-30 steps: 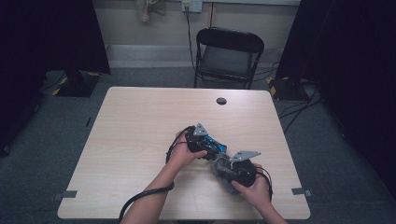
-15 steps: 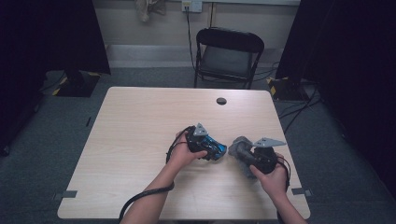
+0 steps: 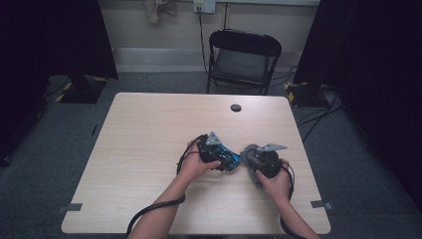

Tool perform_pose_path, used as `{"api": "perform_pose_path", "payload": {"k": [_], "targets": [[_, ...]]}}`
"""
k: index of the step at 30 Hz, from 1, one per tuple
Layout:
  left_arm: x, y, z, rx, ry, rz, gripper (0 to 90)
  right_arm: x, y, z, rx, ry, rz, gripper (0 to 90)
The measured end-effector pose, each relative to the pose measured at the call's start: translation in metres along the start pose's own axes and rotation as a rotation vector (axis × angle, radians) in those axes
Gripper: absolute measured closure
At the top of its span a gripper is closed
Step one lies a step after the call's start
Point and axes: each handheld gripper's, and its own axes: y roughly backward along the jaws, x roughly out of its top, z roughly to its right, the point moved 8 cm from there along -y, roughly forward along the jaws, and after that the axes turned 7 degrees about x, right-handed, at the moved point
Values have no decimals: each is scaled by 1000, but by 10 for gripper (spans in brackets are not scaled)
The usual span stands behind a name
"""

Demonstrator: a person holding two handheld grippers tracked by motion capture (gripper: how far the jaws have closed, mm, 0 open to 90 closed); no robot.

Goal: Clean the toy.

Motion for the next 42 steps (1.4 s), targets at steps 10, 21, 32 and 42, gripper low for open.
{"api": "perform_pose_path", "payload": {"k": [10, 21, 32, 42], "targets": [[0, 0, 0, 0, -3, -5, 0, -3, -2, -23, 42, 38, -14, 722], [0, 0, 0, 1, -1, -4, 0, -11, 6, -37, 110, 60, -20, 720], [0, 0, 0, 6, 3, 2, 0, -19, 10, -59, 172, 94, -24, 720], [0, 0, 0, 10, 5, -1, 0, -19, 8, -72, 186, 124, -33, 720]]}}
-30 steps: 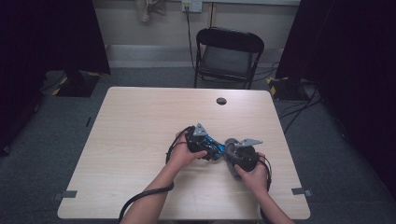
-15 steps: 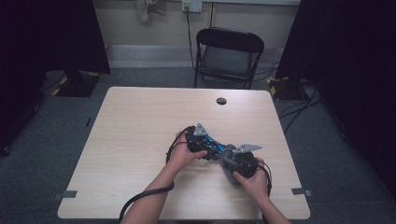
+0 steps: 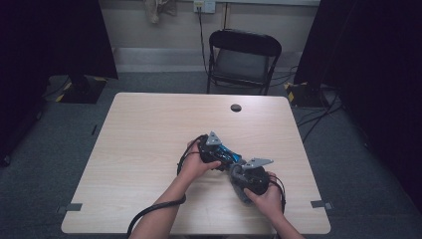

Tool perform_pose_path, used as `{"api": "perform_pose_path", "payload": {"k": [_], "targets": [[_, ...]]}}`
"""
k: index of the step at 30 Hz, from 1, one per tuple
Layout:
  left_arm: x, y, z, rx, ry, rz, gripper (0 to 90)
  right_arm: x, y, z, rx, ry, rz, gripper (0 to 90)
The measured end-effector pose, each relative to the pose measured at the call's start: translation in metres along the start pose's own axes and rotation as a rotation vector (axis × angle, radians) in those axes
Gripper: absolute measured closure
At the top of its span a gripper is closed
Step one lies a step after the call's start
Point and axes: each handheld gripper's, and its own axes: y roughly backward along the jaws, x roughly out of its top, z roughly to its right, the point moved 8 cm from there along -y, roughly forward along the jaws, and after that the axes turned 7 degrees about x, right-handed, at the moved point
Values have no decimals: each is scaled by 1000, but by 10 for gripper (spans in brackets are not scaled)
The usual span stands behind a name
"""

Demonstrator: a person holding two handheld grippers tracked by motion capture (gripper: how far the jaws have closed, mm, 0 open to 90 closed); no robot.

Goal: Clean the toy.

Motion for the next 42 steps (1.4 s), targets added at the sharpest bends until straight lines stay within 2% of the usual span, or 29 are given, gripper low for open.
{"api": "perform_pose_path", "payload": {"k": [15, 18, 21, 24, 27, 31, 36, 38, 42], "targets": [[0, 0, 0, -3, 1, 4, 0, -3, 4, -11, 52, 21, -2, 720], [0, 0, 1, -3, 3, 8, 0, -5, 7, -17, 90, 24, -6, 721], [0, 0, 0, -2, -6, 6, 0, -4, 14, -24, 98, 37, 16, 720], [0, 0, 0, -1, -6, 2, 0, 0, 22, -23, 100, 39, 33, 721], [0, 0, 1, -3, -4, 6, 0, 4, 33, -13, 73, 35, 55, 720], [0, 0, 1, -4, -3, 3, 0, 9, 46, 15, -5, 2, 76, 720], [1, 0, 3, -11, -11, -5, 0, 12, 49, 48, -96, -29, 79, 704], [1, -1, 4, -14, -8, -8, 0, 13, 46, 60, -124, -54, 76, 666], [2, 0, 3, -16, -17, -26, 6, 12, 38, 77, -160, -95, 70, 509]]}}
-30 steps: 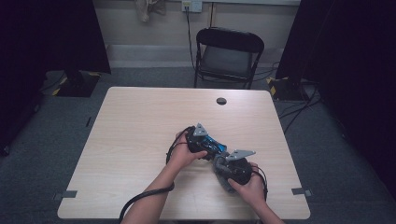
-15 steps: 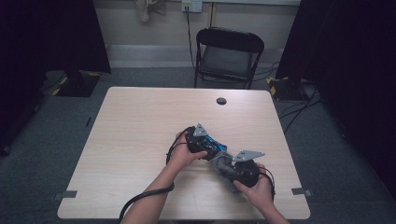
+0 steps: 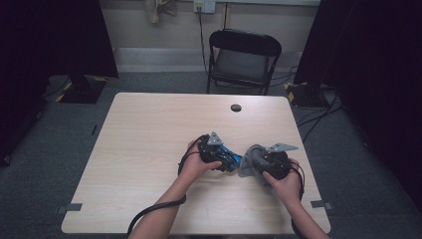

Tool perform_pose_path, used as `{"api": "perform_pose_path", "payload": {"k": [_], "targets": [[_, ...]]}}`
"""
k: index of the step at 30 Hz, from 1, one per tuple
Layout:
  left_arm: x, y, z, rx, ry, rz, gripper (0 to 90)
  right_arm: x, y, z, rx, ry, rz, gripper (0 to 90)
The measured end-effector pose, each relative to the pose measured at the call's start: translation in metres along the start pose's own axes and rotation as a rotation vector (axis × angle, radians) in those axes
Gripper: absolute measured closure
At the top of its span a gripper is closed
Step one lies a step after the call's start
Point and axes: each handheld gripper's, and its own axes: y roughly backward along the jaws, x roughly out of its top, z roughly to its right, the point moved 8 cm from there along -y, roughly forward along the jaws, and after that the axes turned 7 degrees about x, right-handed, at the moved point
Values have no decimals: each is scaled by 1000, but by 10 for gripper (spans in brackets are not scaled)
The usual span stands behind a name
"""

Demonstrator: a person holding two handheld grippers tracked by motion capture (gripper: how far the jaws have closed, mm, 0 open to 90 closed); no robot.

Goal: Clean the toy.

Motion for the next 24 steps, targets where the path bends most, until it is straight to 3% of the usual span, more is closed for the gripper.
{"api": "perform_pose_path", "payload": {"k": [4, 7, 12, 15, 17, 20, 24], "targets": [[3, 3, -1, -6, -13, 8, 63, 0, -1, 4, -34, -9, -1, 346], [5, 7, 1, -19, -32, 20, 186, 2, 5, 4, -37, -3, 9, 336], [3, 9, 1, -1, -31, 22, 168, -3, 8, -5, -15, 12, -17, 345], [2, 8, 1, 2, -28, 18, 152, -14, 0, -6, -34, 43, -68, 395], [1, 9, 1, 3, -30, 14, 150, -22, -7, -4, -39, 37, -92, 465], [0, 8, -1, 4, -23, 12, 128, -26, -9, -2, -37, 4, -91, 659], [-1, 11, -2, 1, -13, 16, 153, -13, -2, 5, -35, -17, -57, 710]]}}
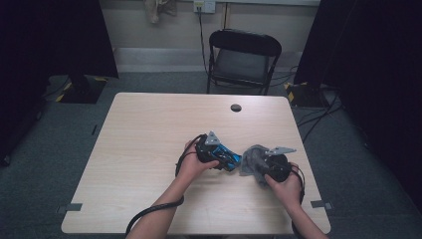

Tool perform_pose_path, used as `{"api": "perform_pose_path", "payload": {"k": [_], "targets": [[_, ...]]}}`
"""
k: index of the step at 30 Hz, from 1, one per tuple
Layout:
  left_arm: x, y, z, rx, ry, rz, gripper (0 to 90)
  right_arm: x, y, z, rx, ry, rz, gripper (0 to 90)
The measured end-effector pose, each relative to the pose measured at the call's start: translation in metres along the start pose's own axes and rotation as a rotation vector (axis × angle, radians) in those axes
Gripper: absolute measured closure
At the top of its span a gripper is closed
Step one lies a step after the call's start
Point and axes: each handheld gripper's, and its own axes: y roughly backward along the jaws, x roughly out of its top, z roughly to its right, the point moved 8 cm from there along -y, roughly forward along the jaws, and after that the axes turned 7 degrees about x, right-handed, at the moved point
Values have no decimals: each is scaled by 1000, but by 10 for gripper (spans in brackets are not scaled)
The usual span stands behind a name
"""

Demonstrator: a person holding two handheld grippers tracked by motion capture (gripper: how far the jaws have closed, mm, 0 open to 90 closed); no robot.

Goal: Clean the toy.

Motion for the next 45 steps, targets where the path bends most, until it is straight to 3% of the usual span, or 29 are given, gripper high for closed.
{"api": "perform_pose_path", "payload": {"k": [5, 10, 16, 21, 26, 32, 38, 45], "targets": [[-1, 1, 0, -2, 13, 5, 150, 31, 7, 18, -31, -31, 67, 715], [-2, 0, -1, 15, 39, -4, 124, 61, -11, 24, -58, -19, 83, 715], [-3, -2, -2, 9, 52, -16, 96, 85, -41, 15, -16, -5, 88, 714], [-3, -2, -2, 3, 48, -8, 96, 102, -61, -4, 56, 20, 99, 712], [-3, -2, -3, 2, 43, -3, 96, 103, -82, -17, 113, 61, 45, 702], [-3, -3, -3, 0, 43, -1, 95, 92, -95, -20, 122, 98, -28, 681], [-3, -2, -3, -2, 41, -1, 95, 87, -96, -21, 171, 68, -31, 683], [-3, -3, -3, -1, 38, 1, 94, 88, -96, -24, 155, 71, -40, 695]]}}
